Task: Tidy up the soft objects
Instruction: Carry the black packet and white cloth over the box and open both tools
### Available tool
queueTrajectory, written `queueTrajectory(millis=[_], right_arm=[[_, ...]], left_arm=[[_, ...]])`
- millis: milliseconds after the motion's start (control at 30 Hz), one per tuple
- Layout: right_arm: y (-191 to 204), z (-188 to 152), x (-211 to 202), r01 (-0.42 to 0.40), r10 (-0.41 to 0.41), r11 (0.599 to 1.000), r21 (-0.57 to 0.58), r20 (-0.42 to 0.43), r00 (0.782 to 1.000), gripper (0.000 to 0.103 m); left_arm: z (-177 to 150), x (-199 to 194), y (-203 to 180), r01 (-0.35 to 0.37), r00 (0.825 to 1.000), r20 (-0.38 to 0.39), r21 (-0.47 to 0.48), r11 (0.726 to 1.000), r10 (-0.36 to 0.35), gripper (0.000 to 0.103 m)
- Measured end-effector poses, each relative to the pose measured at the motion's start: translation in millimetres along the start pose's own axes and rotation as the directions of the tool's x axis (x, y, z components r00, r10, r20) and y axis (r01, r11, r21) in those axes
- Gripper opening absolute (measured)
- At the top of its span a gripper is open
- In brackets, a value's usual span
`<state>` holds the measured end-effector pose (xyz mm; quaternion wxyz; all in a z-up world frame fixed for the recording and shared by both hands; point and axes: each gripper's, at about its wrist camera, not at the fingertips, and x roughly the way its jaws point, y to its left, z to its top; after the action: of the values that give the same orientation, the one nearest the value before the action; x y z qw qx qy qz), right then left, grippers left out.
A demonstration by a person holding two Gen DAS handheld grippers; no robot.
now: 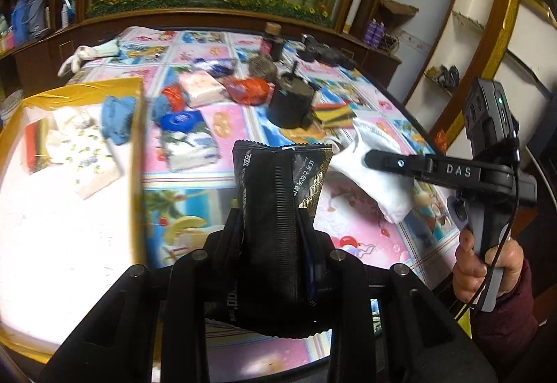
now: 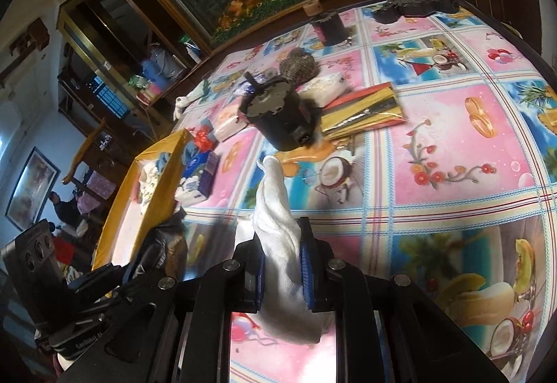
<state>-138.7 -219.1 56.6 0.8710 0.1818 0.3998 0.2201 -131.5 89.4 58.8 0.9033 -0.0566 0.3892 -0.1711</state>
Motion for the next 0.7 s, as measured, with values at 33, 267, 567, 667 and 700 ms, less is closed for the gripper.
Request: queueTrajectory(millis=[33,267,567,667,700], right_arm=[[4.4,0.7,-0.1,-0.007,0.007,1.0,-0.004,-0.002,1.0,0.016],[38.6,5.0,5.3,-0.06,0.06,0.997,-0.039,-0.02,0.998,0.016],[95.8,16.2,34.0,-0.122,0.116,0.988,-0.094,-0.072,0.991,0.016],[119.8,19.3,49.0,-0.137,0.125,0.982,-0.128,-0.095,0.988,0.016],[126.9,20.1,54.3,-0.143,0.13,0.981,-0.133,-0.104,0.986,0.016]], left_arm=[[0.3,-5.0,6.2,-0.007,1.0,0.008,-0.013,1.0,0.007,0.027],[-1.8,-37.6,65.1,-0.084,0.994,0.061,-0.13,0.988,0.093,0.027],[-11.4,-51.1,130.5,-0.199,0.976,0.042,-0.221,0.955,0.213,0.028],[-11.7,-51.6,152.4,-0.237,0.968,0.019,-0.239,0.942,0.249,0.028],[-10.8,-50.8,159.8,-0.246,0.967,0.008,-0.247,0.937,0.256,0.028]])
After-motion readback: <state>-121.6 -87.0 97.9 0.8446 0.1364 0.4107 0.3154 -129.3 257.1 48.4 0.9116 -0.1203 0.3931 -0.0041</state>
